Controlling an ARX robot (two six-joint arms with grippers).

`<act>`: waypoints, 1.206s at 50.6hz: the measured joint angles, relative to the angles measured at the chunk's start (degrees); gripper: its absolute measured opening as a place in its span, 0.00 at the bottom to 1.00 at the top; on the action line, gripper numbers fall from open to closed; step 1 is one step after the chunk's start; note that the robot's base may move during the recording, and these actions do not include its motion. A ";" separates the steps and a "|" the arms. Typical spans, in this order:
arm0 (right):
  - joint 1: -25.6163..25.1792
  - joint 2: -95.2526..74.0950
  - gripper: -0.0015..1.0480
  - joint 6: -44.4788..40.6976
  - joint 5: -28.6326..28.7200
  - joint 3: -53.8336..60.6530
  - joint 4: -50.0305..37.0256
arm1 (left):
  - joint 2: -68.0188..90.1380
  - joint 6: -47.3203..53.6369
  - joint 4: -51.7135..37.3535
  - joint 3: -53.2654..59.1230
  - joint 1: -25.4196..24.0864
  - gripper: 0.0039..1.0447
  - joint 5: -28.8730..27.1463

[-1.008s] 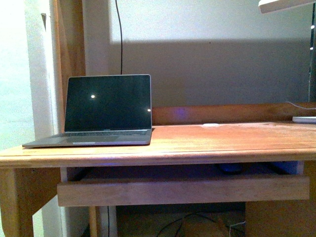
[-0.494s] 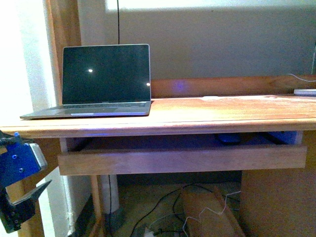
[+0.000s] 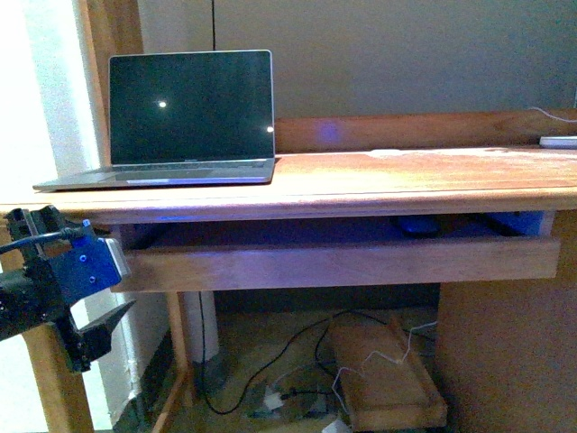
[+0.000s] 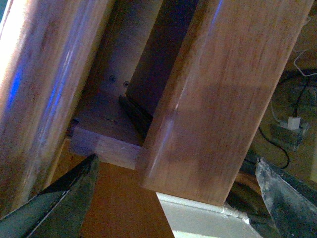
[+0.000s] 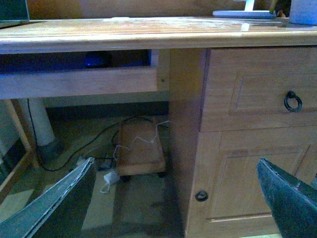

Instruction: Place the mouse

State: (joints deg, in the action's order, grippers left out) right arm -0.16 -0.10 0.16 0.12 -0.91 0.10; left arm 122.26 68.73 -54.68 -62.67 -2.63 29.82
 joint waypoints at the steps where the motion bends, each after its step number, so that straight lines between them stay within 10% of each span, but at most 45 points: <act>1: 0.00 0.00 0.93 0.00 0.02 0.00 0.00 | 0.09 0.00 0.02 -0.11 0.02 0.93 0.24; 37: 0.00 0.00 0.93 0.00 0.04 0.00 0.00 | 0.85 -3.80 0.63 0.15 10.73 0.93 4.48; 61: 0.00 0.00 0.93 0.00 0.04 0.00 0.00 | 1.11 1.60 4.55 -3.28 8.02 0.93 1.27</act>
State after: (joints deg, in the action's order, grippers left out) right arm -0.16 -0.10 0.16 0.16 -0.91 0.10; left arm 123.37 70.32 -50.13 -65.95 5.39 31.09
